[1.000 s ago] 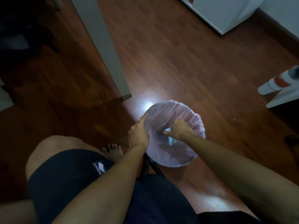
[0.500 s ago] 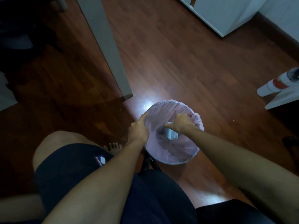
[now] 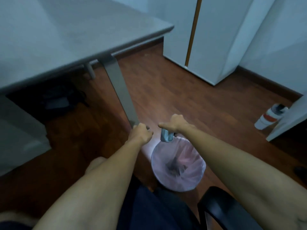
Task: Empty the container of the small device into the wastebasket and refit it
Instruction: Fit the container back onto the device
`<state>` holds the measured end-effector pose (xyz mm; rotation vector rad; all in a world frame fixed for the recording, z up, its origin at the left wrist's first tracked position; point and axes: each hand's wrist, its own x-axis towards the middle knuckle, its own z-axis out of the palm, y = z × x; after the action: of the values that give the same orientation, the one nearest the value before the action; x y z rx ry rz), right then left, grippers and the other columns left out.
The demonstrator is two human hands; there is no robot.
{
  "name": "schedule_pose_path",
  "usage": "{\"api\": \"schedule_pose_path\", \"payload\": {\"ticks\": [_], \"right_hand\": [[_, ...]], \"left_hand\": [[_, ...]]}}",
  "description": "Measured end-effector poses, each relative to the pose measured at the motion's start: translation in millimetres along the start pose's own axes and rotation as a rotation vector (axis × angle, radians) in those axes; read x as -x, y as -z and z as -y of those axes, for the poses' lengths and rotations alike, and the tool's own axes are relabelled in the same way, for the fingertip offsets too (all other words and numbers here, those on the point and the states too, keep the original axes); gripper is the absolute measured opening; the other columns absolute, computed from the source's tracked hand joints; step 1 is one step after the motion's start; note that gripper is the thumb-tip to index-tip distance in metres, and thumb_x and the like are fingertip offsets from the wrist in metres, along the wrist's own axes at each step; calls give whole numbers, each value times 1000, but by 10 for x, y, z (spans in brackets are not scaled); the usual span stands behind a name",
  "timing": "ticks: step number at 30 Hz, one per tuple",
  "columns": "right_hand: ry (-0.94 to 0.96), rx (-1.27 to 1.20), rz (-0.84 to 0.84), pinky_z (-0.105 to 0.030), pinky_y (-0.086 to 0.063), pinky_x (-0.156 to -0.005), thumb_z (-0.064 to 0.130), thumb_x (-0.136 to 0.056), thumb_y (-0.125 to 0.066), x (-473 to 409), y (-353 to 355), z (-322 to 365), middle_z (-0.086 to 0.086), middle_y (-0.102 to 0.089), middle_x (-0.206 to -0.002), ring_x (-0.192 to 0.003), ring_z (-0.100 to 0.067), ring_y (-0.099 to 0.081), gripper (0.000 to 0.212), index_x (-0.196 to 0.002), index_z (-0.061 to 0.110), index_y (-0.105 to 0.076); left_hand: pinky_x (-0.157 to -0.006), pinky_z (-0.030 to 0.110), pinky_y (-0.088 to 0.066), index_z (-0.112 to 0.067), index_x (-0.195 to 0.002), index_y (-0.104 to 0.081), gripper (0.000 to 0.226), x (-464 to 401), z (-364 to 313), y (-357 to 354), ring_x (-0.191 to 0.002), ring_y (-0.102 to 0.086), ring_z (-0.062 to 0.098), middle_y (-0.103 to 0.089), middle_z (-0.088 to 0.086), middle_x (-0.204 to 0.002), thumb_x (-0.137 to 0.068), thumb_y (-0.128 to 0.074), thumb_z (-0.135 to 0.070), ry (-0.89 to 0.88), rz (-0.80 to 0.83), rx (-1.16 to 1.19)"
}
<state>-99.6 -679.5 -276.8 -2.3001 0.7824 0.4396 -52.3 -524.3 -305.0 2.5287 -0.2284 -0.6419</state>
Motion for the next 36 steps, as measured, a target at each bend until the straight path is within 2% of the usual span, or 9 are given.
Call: {"api": "schedule_pose_path", "payload": {"ticks": [5, 9, 12, 15, 18, 21, 26, 32, 36], "right_hand": [[53, -41, -75, -33, -57, -53, 60, -80, -66, 531, 523, 484, -20, -67, -94, -60, -28, -66, 59, -80, 1, -60], [147, -126, -172, -25, -46, -40, 62, -83, -62, 1049, 937, 1016, -20, -64, -100, -57, -25, -62, 67, -102, -3, -63], [249, -281, -246, -20, -42, -34, 59, -82, -64, 1359, 1114, 1542, -23, -64, -111, -77, -33, -68, 71, -108, -7, -65], [345, -364, -268, -12, -36, -30, 52, -88, -61, 1652, 1118, 2084, -13, -59, -111, -85, -25, -57, 61, -119, -1, -64], [451, -336, -234, -15, -40, -51, 53, -92, -50, 1862, 1035, 2592, -14, -66, -111, -89, -28, -63, 51, -113, 9, -65], [496, -463, -171, -15, -45, -43, 47, -87, -60, 1935, 907, 2976, -17, -71, -103, -65, -23, -67, 42, -98, 6, -65], [546, -634, -148, -41, -64, -69, 43, -77, -75, 1877, 695, 3409, -17, -74, -100, -79, -31, -75, 36, -77, 8, -66], [529, -797, -81, -39, -63, -76, 45, -68, -78, 1567, 551, 3745, -13, -77, -90, -64, -26, -74, 43, -81, 5, -75], [498, -940, 14, -38, -64, -71, 37, -68, -82, 1281, 457, 3864, -12, -73, -94, -71, -28, -74, 44, -96, 3, -74]], "left_hand": [[-100, 37, -48, -18, -110, -71, 37, 375, -338, 787, -115, -60, 30, -66, 11, -124, -82, -57, -36, -100, -78, -76], [-94, 37, -51, -19, -107, -72, 32, 834, -547, 1548, -112, -63, 29, -70, 9, -117, -82, -59, -36, -209, -212, -110], [-93, 38, -51, -20, -105, -72, 32, 1175, -576, 2170, -111, -63, 30, -71, 11, -117, -79, -59, -34, -269, -324, -140], [-93, 35, -49, -13, -115, -69, 36, 1473, -470, 2715, -114, -62, 31, -69, 14, -122, -84, -58, -27, -271, -421, -144], [-97, 33, -45, -13, -122, -66, 40, 1685, -240, 3185, -120, -58, 31, -66, 15, -127, -84, -59, -26, -227, -532, -117], [-100, 35, -44, -13, -128, -60, 45, 1820, 73, 3549, -124, -54, 31, -62, 14, -133, -85, -60, -28, -155, -607, -78], [-96, 37, -44, -12, -137, -49, 62, 1871, 587, 3953, -124, -54, 34, -57, 15, -137, -82, -65, -36, -22, -741, -27], [-94, 35, -43, -14, -144, -39, 83, 1617, 904, 4098, -127, -52, 32, -52, 14, -140, -75, -73, -43, 52, -767, 114], [-94, 37, -45, -17, -142, -41, 89, 1376, 1014, 4054, -123, -55, 31, -55, 13, -137, -67, -81, -44, 43, -755, 229]]}}
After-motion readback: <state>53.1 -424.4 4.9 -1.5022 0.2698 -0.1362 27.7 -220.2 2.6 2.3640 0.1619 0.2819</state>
